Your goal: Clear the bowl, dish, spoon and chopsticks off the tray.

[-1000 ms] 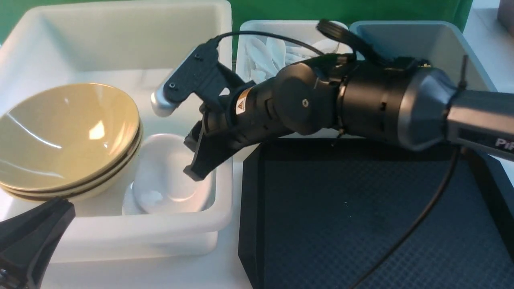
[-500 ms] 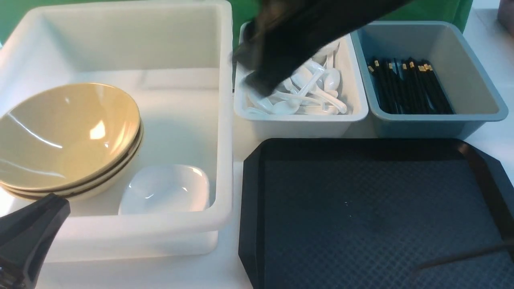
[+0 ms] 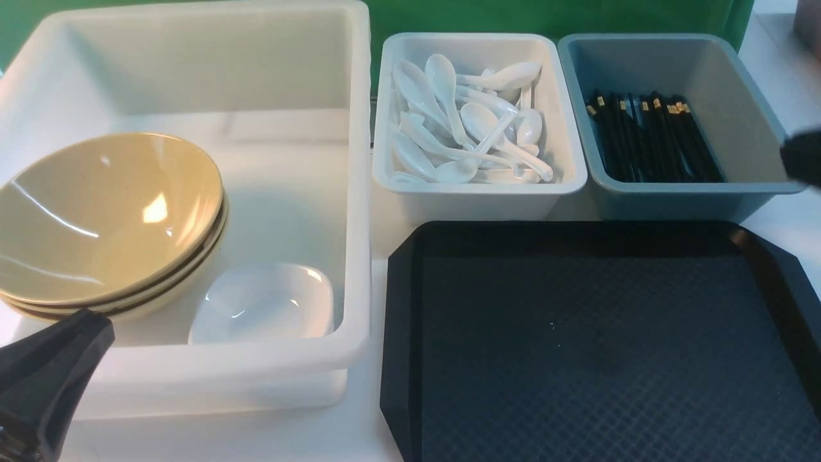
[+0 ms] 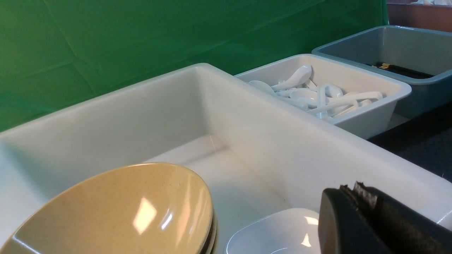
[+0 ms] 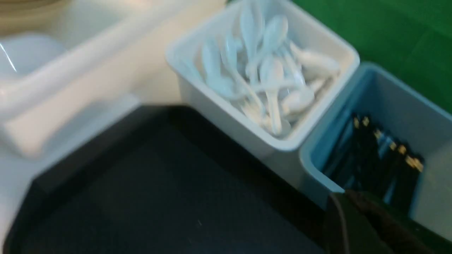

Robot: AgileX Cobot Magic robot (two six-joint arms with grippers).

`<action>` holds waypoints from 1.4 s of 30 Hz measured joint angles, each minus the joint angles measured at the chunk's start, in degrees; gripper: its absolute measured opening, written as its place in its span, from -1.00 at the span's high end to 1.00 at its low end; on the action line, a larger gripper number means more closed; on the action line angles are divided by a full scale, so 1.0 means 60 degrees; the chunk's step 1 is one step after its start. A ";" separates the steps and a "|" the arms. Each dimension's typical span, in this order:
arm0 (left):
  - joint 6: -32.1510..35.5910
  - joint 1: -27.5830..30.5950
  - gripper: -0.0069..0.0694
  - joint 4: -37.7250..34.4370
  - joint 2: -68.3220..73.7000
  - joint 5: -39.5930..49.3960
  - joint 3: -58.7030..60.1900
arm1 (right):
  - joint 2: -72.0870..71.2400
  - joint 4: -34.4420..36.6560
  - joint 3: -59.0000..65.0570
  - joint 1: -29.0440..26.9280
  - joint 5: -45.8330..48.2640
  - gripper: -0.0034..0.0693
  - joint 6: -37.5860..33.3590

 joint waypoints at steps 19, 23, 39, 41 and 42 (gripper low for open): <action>0.0000 0.0000 0.85 -0.0003 0.0000 0.0000 0.0000 | -0.4252 0.0060 0.6672 -0.0071 -0.4255 0.79 0.1005; 0.0000 0.0000 0.85 -0.0003 0.0000 0.0008 0.0000 | -0.4702 0.0123 0.6965 -0.0588 -0.4600 0.79 0.1083; -0.0008 0.0000 0.85 0.0005 -0.0009 0.0154 0.0000 | -0.6935 0.2372 0.7787 -0.4936 -0.3447 0.78 -0.0267; -0.0008 0.0000 0.85 0.0005 -0.0009 0.0154 0.0000 | -0.6935 0.2383 0.7787 -0.4957 -0.3036 0.78 -0.0286; -0.0008 0.0000 0.85 0.0005 -0.0009 0.0154 0.0000 | -0.6935 0.2383 0.7787 -0.4957 -0.2975 0.78 -0.0295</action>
